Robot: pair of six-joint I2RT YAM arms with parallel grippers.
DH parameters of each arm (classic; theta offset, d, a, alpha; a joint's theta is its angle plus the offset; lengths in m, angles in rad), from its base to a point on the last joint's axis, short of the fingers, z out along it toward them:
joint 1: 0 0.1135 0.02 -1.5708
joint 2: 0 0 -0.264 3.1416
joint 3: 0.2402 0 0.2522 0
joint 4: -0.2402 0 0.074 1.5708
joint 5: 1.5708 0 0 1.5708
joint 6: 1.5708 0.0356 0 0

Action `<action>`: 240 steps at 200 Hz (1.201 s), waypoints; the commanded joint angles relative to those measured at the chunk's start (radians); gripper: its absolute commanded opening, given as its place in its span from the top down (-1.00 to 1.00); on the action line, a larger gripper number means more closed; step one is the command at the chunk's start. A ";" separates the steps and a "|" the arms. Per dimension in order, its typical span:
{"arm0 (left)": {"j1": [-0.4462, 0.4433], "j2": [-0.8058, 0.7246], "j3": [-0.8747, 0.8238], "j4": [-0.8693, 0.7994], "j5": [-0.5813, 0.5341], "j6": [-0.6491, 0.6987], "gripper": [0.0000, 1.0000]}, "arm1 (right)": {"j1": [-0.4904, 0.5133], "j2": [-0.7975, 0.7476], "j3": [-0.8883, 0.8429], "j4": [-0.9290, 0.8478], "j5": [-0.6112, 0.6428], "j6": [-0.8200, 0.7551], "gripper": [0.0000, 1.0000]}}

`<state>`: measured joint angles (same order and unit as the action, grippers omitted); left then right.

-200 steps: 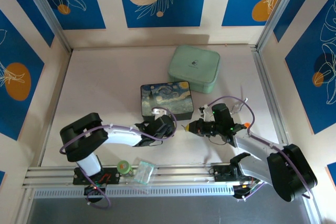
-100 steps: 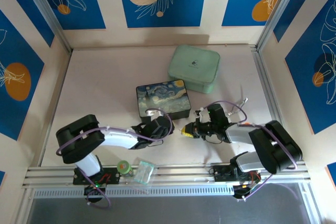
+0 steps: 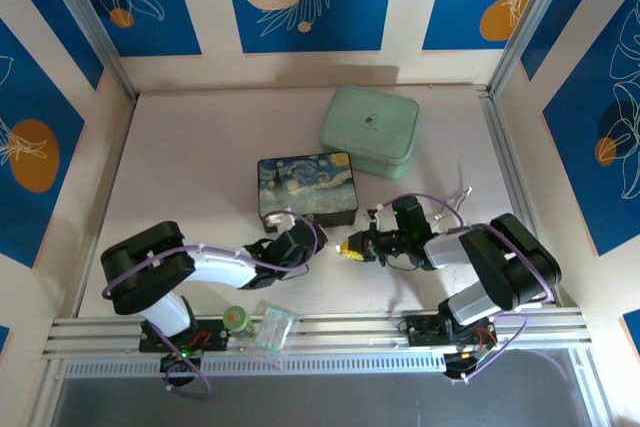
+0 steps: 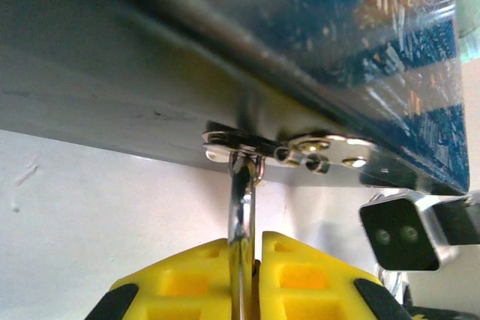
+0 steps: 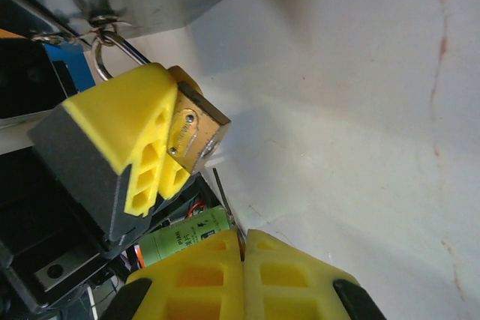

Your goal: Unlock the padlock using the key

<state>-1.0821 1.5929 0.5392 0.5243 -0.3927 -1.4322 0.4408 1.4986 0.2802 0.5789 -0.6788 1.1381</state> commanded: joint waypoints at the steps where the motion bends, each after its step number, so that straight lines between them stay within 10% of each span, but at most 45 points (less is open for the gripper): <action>1: 0.005 0.007 -0.008 0.110 -0.039 -0.064 0.88 | 0.012 0.035 0.012 0.066 -0.037 0.047 0.97; 240: 0.004 0.070 -0.019 0.294 0.074 -0.194 1.00 | -0.082 0.209 0.054 0.299 -0.134 0.092 0.98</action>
<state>-1.0771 1.6470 0.5243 0.6743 -0.4091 -1.5772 0.3893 1.6894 0.3061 0.8360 -0.7837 1.2221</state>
